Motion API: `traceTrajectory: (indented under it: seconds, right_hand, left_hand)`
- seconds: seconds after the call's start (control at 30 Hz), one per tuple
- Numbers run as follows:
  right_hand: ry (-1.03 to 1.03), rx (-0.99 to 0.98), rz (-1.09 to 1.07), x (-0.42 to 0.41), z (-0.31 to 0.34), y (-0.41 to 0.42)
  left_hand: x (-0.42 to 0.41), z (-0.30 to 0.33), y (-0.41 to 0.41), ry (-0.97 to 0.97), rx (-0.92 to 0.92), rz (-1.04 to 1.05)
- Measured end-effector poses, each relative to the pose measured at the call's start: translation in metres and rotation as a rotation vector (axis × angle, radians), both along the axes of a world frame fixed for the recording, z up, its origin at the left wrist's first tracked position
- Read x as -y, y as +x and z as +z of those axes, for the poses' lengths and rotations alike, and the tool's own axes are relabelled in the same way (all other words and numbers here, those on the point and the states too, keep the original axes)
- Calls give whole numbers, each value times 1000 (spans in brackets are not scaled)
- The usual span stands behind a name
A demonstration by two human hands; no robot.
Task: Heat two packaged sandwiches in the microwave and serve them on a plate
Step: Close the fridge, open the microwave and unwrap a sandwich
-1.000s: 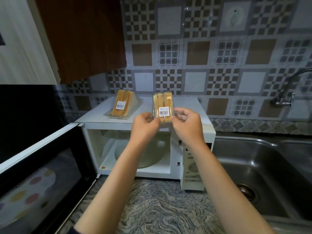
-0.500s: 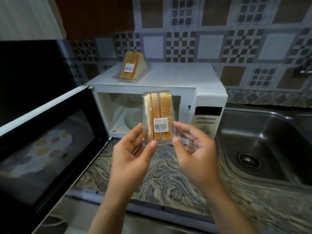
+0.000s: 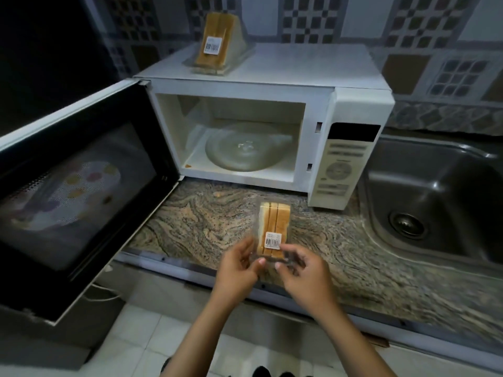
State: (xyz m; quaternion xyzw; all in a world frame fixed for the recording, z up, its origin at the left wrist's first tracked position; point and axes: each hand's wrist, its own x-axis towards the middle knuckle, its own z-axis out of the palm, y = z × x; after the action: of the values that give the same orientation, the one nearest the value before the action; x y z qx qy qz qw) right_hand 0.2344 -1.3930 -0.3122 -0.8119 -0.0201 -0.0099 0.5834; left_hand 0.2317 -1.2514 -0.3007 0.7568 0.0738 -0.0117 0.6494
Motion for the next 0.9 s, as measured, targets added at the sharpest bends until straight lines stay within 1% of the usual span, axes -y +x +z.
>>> traceTrajectory:
  seconds: [0.07,0.13,0.2,0.27,0.33,0.43,0.5,0.67,0.9]
  right_hand:
    - [-124,-15,22,1,-10,-2]
    - [-344,7,44,2,-16,-4]
    - [-511,128,18,1,-18,-8]
    - [-583,259,10,1,-23,-10]
    - [-598,333,35,2,-25,-9]
    - [-605,374,72,3,-24,-5]
    - [-603,355,111,4,-20,1]
    - [-528,217,231,9,-8,18]
    - [-535,217,290,3,-9,22]
  left_hand:
    - [0,-15,1,11,-14,-4]
    - [-2,-24,2,25,-10,3]
    - [-4,-27,2,63,14,13]
    - [-3,-30,1,94,43,23]
    - [-4,-33,0,102,68,28]
    - [-5,-38,-2,118,99,23]
    - [-7,-38,-2,114,98,9]
    - [-8,-38,-4,113,104,-35]
    - [-8,-40,-1,79,59,-18]
